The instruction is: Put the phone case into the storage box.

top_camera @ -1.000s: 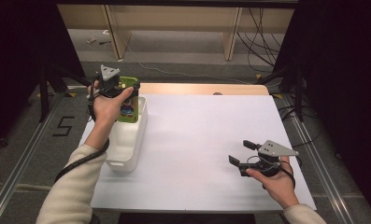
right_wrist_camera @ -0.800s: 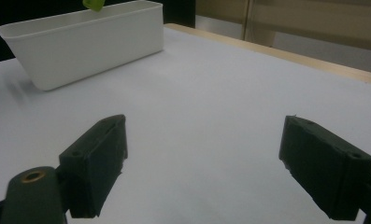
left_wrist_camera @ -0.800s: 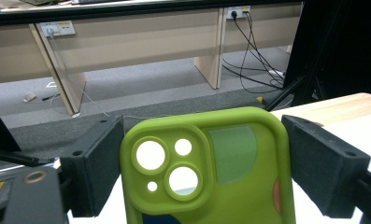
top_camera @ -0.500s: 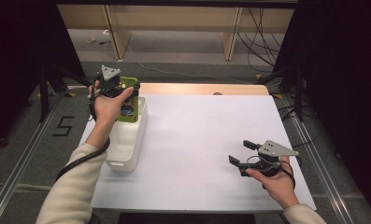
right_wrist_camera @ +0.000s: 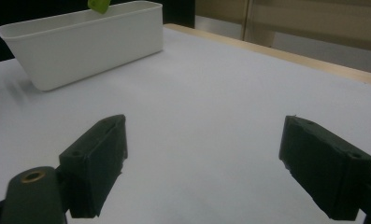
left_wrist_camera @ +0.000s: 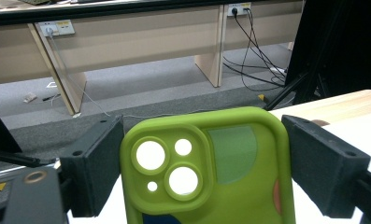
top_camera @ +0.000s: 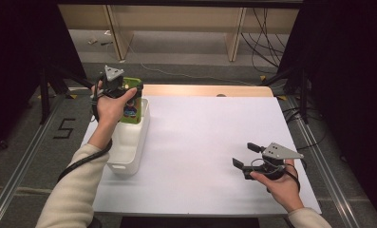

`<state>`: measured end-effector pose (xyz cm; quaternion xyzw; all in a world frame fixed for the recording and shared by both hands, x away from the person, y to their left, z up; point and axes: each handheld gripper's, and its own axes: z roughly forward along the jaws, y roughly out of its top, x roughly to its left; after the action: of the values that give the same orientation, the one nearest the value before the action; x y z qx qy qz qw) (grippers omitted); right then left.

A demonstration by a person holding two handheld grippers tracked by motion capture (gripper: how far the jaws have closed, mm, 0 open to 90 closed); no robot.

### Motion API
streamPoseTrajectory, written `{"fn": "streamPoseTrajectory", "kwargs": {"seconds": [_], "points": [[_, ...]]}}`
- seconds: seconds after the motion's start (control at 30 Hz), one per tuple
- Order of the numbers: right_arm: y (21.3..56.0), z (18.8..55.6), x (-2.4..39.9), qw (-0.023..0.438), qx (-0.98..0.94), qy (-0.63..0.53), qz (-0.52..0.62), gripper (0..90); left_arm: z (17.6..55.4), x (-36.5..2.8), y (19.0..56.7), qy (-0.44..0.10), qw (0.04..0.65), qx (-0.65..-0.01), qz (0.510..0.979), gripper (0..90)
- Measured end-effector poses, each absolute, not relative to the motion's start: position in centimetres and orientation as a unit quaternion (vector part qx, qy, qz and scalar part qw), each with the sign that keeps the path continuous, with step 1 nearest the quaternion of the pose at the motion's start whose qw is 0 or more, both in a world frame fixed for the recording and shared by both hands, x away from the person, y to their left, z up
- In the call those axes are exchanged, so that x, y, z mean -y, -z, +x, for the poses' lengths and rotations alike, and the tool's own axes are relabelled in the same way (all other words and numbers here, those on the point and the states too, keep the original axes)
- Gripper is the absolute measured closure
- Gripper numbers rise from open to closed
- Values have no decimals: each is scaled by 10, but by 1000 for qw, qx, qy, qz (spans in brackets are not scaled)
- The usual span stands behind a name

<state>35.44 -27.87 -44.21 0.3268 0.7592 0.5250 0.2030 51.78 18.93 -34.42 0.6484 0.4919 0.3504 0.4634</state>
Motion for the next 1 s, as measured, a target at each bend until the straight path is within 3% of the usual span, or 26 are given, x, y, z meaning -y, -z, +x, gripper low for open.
{"fn": "streamPoseTrajectory", "kwargs": {"seconds": [1.0], "points": [[442, 355, 279, 203, -759, -526, 326, 164, 531, -189, 347, -349, 457, -491, 654, 161]]}}
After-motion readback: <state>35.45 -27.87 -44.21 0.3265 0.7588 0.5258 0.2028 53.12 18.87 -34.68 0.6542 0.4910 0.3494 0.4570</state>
